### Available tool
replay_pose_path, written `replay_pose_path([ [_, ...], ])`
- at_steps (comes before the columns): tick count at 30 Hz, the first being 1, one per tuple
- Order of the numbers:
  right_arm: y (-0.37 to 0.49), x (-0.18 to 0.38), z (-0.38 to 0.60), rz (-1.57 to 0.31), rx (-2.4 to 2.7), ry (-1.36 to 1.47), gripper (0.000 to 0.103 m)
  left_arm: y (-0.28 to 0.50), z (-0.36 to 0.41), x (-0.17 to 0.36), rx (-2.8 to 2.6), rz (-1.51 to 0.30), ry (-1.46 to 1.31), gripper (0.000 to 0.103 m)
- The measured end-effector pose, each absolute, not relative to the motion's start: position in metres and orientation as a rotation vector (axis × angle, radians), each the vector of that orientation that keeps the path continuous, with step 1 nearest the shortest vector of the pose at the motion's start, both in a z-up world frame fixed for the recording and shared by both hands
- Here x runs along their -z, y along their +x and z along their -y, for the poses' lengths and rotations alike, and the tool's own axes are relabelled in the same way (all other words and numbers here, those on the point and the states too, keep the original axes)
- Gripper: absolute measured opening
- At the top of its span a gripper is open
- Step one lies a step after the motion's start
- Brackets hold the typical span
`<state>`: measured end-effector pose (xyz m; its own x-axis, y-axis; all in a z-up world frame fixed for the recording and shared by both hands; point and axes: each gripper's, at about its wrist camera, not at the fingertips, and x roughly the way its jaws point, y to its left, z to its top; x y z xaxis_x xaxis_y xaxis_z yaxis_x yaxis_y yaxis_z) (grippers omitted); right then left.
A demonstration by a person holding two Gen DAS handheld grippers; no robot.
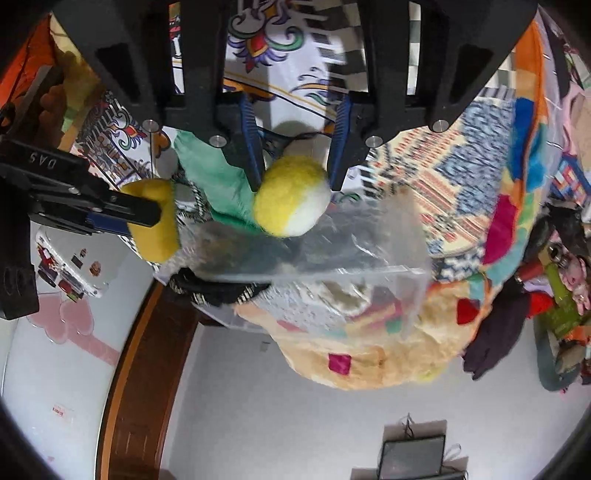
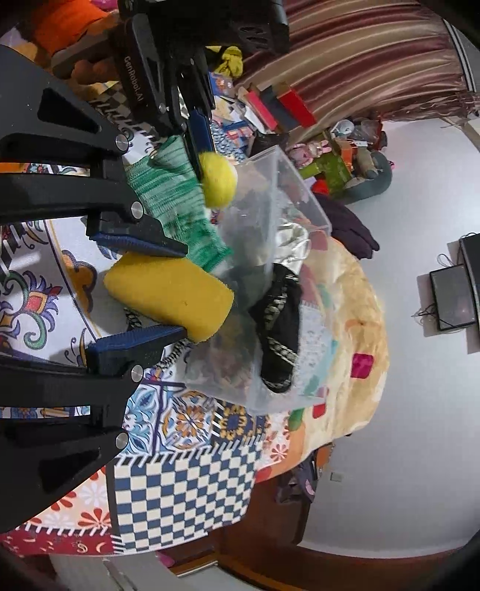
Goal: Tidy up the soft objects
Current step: 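Lower the sponge into the box with the right gripper while the left drops the ball in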
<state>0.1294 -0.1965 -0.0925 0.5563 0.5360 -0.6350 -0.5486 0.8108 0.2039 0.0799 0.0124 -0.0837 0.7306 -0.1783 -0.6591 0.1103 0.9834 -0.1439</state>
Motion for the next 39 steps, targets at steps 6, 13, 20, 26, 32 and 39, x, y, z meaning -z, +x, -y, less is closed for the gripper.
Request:
replay_pose_path([
  [6,0.127,0.074,0.198,-0.688,-0.633,-0.022,0.034,0.078,-0.024,0.057,0.139,-0.661,-0.106,0.034],
  [13,0.137,0.048,0.193,-0.603,-0.64,-0.006,0.034,0.083,-0.035,0.029,0.111,-0.574,-0.094,0.034],
  [20,0.161,0.037,0.178,-0.57,-0.646,0.001,0.034,0.099,-0.038,0.014,0.094,-0.538,-0.06,0.035],
  [26,0.175,0.038,0.158,-0.579,-0.652,-0.016,0.034,0.118,-0.033,0.024,0.088,-0.569,-0.031,0.035],
  [32,0.182,0.045,0.141,-0.596,-0.663,-0.037,0.034,0.14,-0.03,0.041,0.093,-0.625,-0.026,0.035],
  [39,0.189,0.058,0.129,-0.624,-0.658,-0.075,0.034,0.16,-0.035,0.063,0.085,-0.689,-0.04,0.034],
])
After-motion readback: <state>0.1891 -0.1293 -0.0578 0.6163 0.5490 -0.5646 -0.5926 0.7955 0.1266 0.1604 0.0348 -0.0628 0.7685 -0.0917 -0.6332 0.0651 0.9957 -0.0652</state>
